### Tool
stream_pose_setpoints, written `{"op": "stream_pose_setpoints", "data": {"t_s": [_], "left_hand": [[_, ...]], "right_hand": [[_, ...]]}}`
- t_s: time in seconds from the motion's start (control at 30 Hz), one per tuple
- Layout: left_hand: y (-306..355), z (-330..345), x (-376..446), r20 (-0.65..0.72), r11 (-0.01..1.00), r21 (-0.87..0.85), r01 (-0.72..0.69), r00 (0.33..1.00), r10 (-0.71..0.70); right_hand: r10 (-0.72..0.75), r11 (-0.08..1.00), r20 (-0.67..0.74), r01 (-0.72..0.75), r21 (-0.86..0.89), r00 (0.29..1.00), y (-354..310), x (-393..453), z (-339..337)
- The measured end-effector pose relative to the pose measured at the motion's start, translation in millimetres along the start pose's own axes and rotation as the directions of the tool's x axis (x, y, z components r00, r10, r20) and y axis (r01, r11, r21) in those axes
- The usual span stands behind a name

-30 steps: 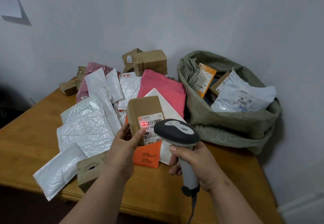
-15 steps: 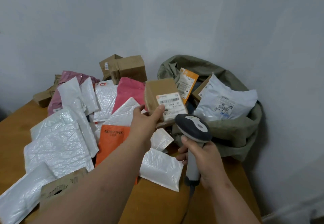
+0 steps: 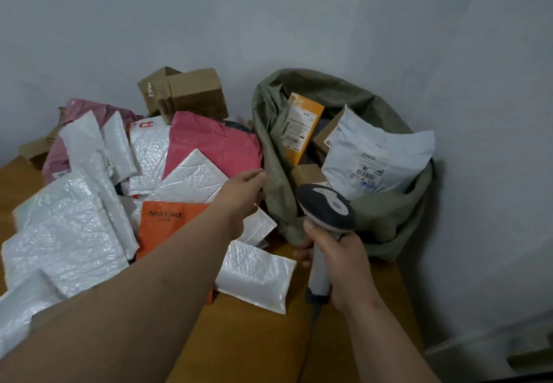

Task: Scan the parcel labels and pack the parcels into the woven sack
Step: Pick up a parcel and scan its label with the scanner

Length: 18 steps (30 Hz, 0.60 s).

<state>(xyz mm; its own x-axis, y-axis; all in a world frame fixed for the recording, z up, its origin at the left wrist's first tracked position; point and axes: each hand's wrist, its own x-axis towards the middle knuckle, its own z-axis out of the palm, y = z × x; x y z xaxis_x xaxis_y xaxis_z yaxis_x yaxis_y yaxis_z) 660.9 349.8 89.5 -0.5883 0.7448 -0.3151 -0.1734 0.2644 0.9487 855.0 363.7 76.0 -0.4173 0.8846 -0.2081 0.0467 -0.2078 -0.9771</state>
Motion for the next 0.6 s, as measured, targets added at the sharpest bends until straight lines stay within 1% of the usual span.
{"op": "stream_pose_setpoints", "data": {"t_s": [0.17, 0.3, 0.4, 0.5, 0.57, 0.6], "left_hand": [[-25.6, -53.6, -29.3, -0.177, 0.996, -0.022, -0.087, 0.981, 0.081], [-47.0, -110.4, -62.1, -0.327, 0.995, 0.046, -0.085, 0.94, 0.096], [-66.9, -150.3, -84.1, -0.439, 0.994, 0.084, -0.071, 0.893, 0.101], [-91.8, -188.8, -104.7, -0.551, 0.984, 0.177, -0.021, 0.826, 0.117], [-112.4, -216.7, -115.6, -0.607, 0.959, 0.276, 0.062, 0.785, 0.124], [-122.6, -230.2, -120.0, -0.626, 0.931, 0.34, 0.131, 0.77, 0.121]], "right_hand": [[0.028, 0.998, 0.119, -0.021, -0.06, 0.992, 8.4, -6.6, 32.3], [0.061, 0.995, 0.217, -0.042, -0.09, 0.974, 14.4, -21.6, 72.5], [0.109, 0.993, 0.266, -0.092, -0.078, 0.958, 20.5, -35.5, 103.8], [0.149, 0.985, 0.3, -0.112, -0.134, 0.942, 29.6, -50.5, 132.1], [0.165, 0.976, 0.328, -0.107, -0.187, 0.93, 37.9, -60.7, 149.9], [0.176, 0.972, 0.338, -0.108, -0.208, 0.925, 42.8, -65.7, 158.3]]}}
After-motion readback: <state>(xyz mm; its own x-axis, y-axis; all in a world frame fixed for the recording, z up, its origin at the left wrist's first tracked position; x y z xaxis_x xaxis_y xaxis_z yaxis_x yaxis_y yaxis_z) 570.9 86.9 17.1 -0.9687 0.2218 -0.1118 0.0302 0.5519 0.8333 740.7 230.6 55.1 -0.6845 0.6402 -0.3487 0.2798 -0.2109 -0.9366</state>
